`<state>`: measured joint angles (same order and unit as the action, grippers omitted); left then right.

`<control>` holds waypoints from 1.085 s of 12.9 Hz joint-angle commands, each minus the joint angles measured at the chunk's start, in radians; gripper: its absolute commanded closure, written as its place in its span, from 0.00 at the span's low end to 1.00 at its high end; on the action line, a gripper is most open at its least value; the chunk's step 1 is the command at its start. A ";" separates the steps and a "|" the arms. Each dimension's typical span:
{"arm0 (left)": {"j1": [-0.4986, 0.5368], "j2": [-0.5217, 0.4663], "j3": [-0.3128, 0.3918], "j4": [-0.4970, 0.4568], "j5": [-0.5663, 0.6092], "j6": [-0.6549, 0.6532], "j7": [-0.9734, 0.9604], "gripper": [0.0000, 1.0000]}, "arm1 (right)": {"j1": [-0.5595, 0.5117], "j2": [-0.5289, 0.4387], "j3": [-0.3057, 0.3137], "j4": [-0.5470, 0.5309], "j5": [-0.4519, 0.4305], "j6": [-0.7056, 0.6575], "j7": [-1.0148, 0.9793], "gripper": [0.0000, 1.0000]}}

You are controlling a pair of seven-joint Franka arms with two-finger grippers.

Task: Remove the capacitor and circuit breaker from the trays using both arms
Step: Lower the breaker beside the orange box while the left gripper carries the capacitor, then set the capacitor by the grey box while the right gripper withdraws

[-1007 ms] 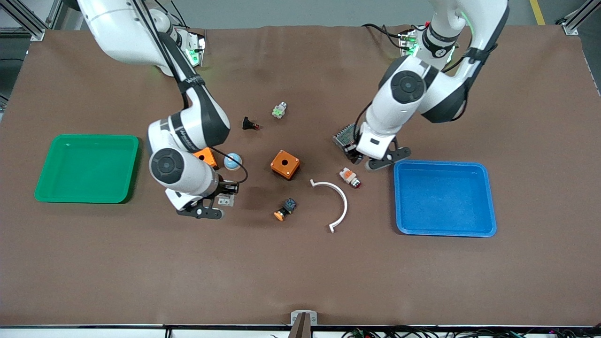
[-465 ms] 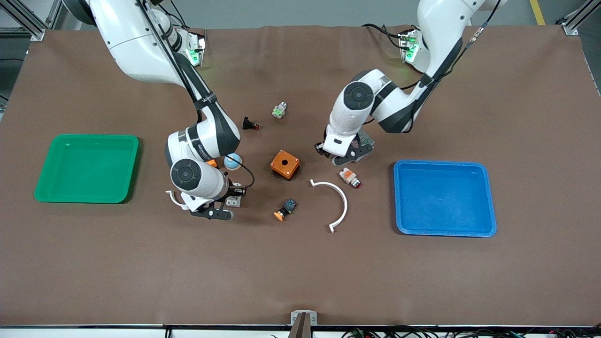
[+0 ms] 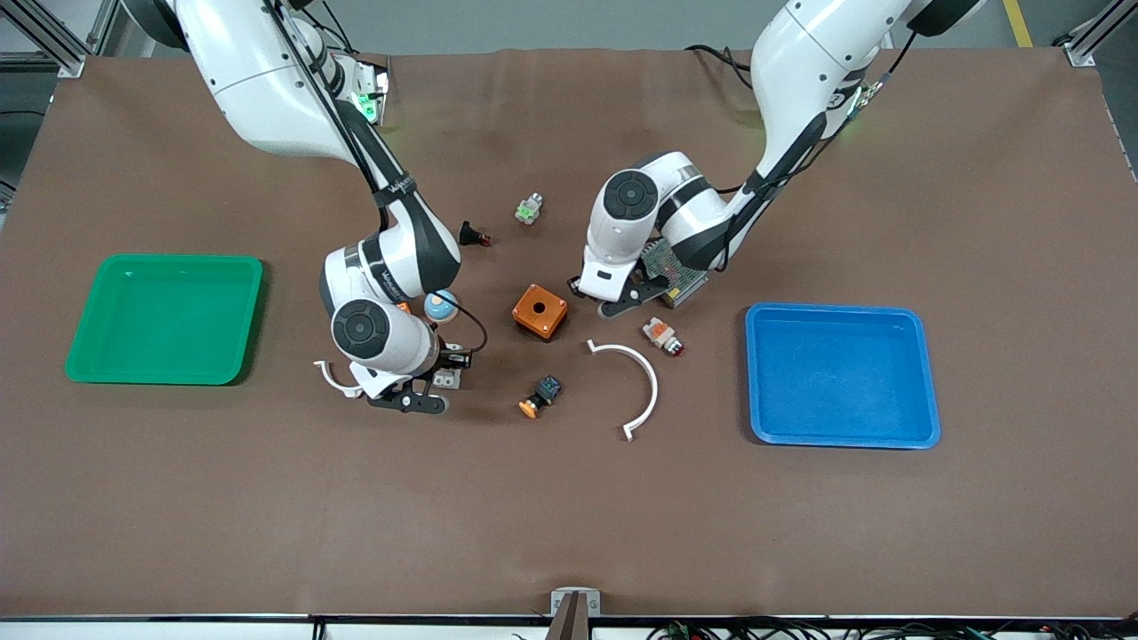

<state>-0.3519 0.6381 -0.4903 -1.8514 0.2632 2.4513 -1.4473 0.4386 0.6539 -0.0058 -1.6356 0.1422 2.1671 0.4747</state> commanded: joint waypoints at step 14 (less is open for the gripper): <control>0.160 -0.176 0.016 0.368 0.073 -0.574 0.144 0.00 | -0.282 -0.623 -0.022 -0.015 0.014 -0.808 -0.167 0.00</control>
<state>-0.2556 0.5415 -0.4764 -1.5234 0.3014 1.9549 -1.3887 0.2412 0.0798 -0.0396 -1.5989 0.1423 1.3779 0.3948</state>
